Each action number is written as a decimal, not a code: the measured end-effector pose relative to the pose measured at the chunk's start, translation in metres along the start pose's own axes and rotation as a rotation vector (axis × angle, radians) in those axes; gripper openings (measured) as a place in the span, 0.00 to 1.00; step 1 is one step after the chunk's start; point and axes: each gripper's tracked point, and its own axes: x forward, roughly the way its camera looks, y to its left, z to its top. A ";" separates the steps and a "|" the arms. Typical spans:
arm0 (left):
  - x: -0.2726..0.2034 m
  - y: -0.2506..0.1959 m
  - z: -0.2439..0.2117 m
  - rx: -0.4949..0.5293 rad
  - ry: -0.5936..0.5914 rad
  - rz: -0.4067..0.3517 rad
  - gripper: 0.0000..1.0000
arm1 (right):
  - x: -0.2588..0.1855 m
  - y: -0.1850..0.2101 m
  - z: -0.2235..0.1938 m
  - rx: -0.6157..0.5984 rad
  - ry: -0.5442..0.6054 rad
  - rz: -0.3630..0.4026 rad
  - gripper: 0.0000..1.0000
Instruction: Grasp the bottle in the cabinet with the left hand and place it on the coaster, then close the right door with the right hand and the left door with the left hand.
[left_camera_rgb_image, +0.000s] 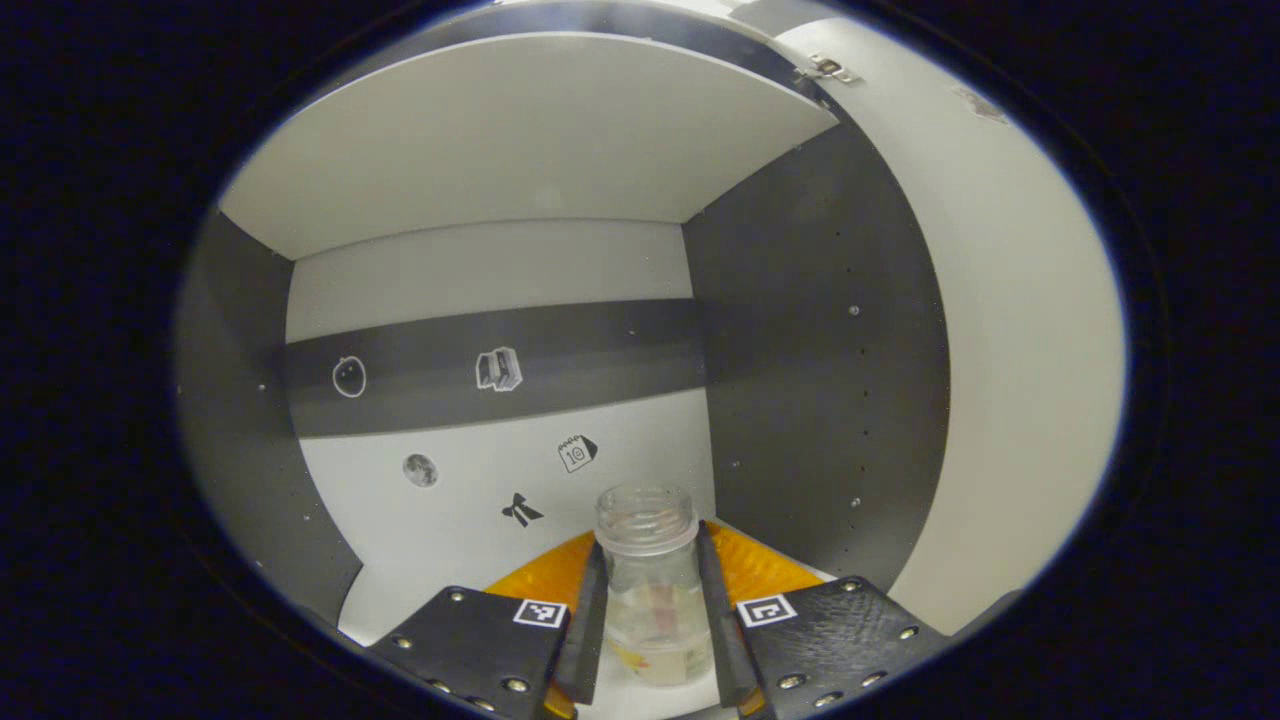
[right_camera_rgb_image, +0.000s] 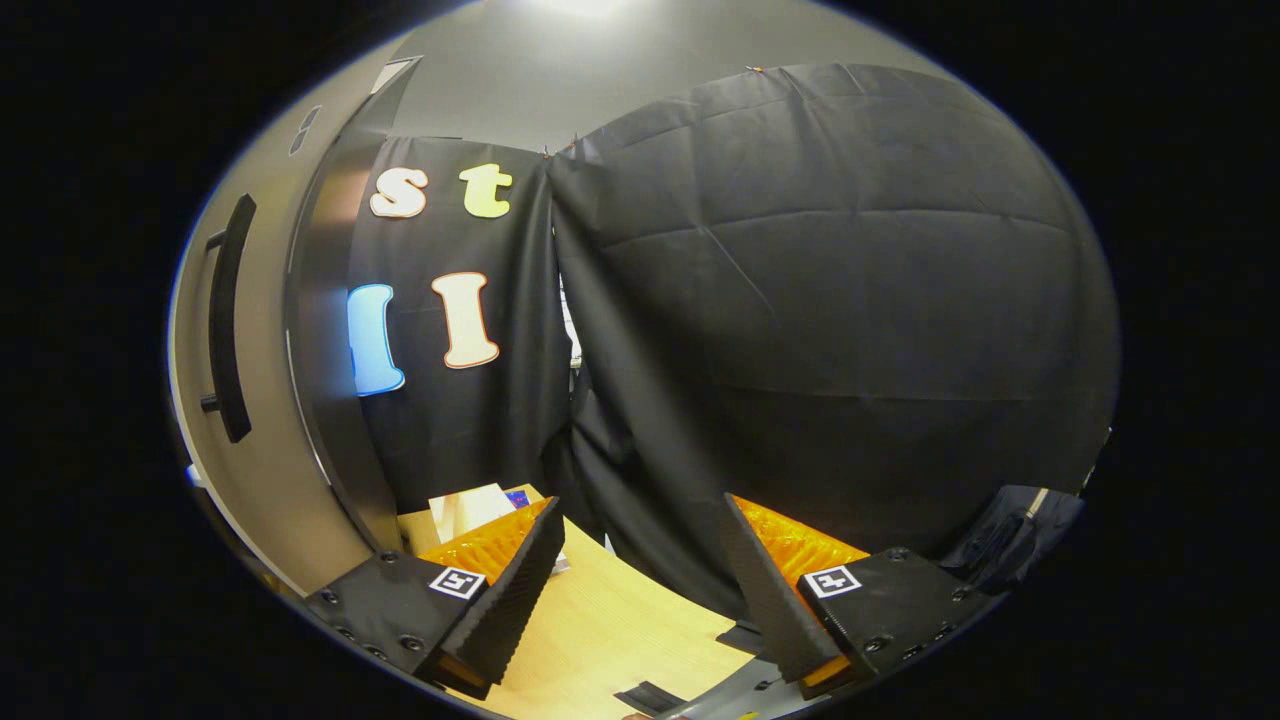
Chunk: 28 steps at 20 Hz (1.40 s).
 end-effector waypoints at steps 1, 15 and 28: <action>-0.002 -0.002 0.001 -0.015 -0.001 -0.008 0.34 | 0.000 0.000 0.000 0.001 0.002 0.001 0.96; -0.115 -0.017 0.043 -0.012 -0.045 -0.107 0.42 | -0.016 0.041 -0.003 0.014 0.015 0.136 1.00; -0.240 -0.030 0.001 -0.111 -0.018 -0.185 0.35 | -0.067 0.057 -0.008 -0.049 0.026 0.224 1.00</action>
